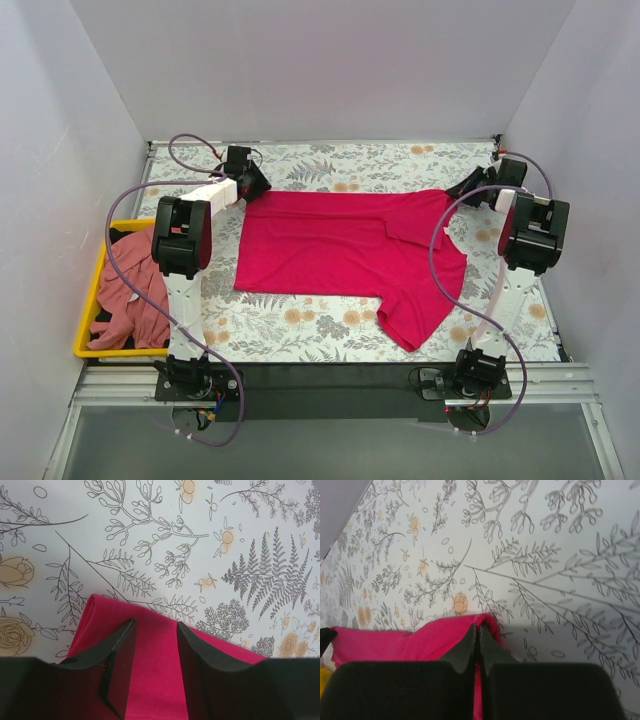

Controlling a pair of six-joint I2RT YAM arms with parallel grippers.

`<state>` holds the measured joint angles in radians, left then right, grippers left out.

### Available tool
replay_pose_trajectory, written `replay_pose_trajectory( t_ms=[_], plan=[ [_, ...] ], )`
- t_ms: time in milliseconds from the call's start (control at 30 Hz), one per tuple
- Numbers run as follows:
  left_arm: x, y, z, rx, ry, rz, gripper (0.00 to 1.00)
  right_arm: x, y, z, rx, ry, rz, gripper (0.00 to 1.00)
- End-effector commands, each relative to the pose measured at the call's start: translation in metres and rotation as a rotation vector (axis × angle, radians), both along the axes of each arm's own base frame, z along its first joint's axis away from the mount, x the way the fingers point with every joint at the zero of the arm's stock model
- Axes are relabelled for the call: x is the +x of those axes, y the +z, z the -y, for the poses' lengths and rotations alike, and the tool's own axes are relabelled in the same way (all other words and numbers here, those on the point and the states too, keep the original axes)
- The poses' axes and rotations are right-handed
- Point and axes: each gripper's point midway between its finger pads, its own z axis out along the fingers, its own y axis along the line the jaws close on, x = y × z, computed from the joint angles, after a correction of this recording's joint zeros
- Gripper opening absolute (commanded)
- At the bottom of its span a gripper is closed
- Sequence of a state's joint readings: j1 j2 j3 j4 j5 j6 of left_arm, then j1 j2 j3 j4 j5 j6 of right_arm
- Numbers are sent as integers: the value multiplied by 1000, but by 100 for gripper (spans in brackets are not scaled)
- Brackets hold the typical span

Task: Fold and stack the t-shirts
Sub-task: Fold the tshirt

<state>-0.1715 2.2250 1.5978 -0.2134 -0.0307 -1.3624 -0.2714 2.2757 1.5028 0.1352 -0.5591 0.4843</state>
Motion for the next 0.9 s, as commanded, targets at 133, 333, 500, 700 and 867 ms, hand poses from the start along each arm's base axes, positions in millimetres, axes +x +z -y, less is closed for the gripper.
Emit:
replay_pose_trajectory(
  t_ms=[133,333,500,700,867],
  plan=[
    [-46,-46,-43,105,149,-206,36,-9,29,27,-70,-131,64,1],
    [-48,-48,-55,109,195,-223,36,-15,31,38,-87,-161,80,1],
    [-43,-49,-56,103,200,-221,36,0,40,39,-84,-122,138,1],
    [-33,-51,-49,82,167,-213,37,16,37,38,-67,-91,159,2],
    [-17,-36,-43,75,117,-155,45,26,38,37,-59,-61,179,9]
  ],
)
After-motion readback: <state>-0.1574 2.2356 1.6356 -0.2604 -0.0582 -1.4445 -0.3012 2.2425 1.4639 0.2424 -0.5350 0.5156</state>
